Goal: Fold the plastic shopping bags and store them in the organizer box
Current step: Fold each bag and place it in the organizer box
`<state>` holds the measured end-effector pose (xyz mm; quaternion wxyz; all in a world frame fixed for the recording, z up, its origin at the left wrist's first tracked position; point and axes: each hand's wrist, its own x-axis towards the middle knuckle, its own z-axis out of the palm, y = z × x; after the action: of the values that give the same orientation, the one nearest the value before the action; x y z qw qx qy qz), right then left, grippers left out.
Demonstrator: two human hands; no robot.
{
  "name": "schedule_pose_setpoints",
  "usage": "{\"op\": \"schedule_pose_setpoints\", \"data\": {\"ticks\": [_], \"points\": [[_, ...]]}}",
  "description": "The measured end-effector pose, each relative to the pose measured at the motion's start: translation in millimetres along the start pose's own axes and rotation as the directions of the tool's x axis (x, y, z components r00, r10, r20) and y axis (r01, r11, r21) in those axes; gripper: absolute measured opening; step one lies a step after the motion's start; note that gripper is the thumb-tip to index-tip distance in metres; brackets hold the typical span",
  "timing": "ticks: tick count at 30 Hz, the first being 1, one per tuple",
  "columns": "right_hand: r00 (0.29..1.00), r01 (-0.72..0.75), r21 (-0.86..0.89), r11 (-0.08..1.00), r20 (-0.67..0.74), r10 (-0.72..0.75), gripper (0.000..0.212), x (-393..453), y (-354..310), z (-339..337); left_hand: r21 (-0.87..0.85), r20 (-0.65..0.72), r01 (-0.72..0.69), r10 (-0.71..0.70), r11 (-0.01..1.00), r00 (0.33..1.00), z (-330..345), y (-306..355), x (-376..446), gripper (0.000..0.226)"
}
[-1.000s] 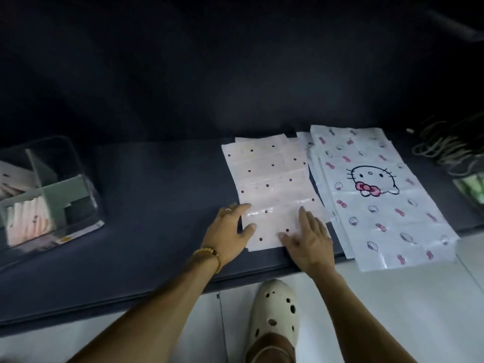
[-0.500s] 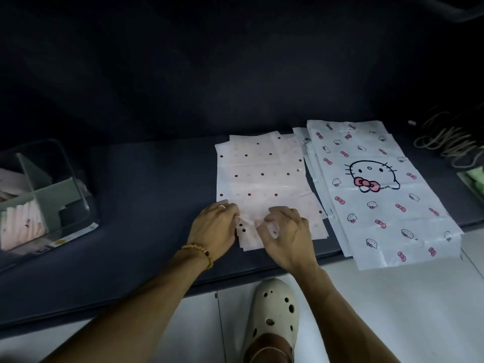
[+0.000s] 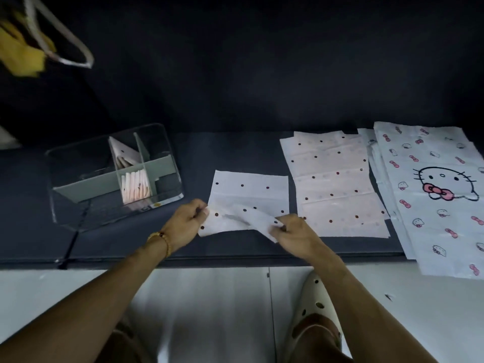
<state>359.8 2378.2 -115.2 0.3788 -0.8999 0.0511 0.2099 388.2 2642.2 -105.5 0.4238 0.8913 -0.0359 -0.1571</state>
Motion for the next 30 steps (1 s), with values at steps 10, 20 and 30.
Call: {"op": "schedule_pose_setpoints", "data": {"ticks": [10, 20, 30], "points": [[0.941, -0.174, 0.315, 0.933, -0.226, 0.252, 0.027, 10.9, -3.5, 33.5, -0.389, 0.088, 0.233, -0.215, 0.891, 0.973, 6.2, -19.5, -17.3, 0.034], [0.889, -0.218, 0.318, 0.923, -0.325, 0.322, 0.036, 17.5, 7.5, 29.4, 0.164, -0.198, 0.306, -0.273, 0.938, 0.941, 28.0, -19.1, 15.5, 0.03], [0.902, -0.306, 0.004, 0.952, -0.32, 0.291, 0.039, 39.2, -0.3, 19.3, 0.453, -0.385, 0.309, -0.129, 0.836, 0.914, 28.7, -14.8, 24.7, 0.026]]}}
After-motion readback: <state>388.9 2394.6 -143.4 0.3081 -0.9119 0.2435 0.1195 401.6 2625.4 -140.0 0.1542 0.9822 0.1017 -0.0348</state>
